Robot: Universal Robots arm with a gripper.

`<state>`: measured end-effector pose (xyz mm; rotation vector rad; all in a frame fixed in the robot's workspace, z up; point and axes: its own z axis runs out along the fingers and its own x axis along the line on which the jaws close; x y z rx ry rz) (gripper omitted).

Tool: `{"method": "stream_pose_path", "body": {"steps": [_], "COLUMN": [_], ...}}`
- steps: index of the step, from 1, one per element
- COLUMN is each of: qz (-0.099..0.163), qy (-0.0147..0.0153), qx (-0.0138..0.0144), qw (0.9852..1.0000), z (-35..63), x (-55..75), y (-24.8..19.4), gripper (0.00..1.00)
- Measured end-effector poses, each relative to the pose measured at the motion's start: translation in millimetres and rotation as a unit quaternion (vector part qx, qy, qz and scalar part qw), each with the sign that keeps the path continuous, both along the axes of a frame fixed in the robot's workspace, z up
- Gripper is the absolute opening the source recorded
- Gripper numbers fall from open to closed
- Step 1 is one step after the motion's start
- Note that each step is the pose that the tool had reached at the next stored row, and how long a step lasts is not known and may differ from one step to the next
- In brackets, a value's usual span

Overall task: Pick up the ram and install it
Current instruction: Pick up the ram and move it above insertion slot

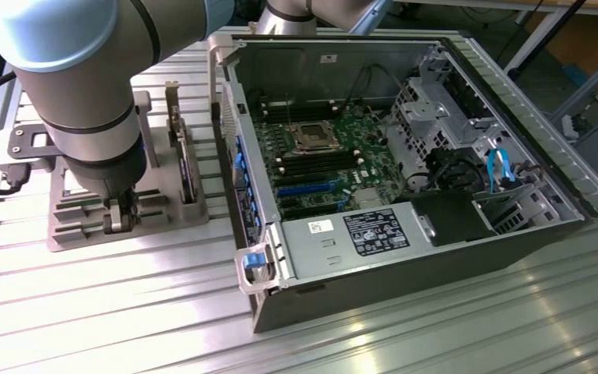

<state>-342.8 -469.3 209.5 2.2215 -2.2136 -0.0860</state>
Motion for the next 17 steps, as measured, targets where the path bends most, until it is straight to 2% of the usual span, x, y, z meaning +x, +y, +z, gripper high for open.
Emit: {"method": "stream_pose_path", "body": {"steps": [2,3,5,17], "qz": [0.0,0.0,0.0,0.0], "qy": [0.0,0.0,0.0,0.0002], "qx": [0.0,0.0,0.0,-0.0002], "qw": [1.0,1.0,1.0,1.0], "z": [0.0,0.0,0.0,-1.0], "x": [0.0,0.0,0.0,0.0], "y": [0.0,0.0,0.0,0.0], "gripper": [0.2,0.13,0.12,0.12]}}
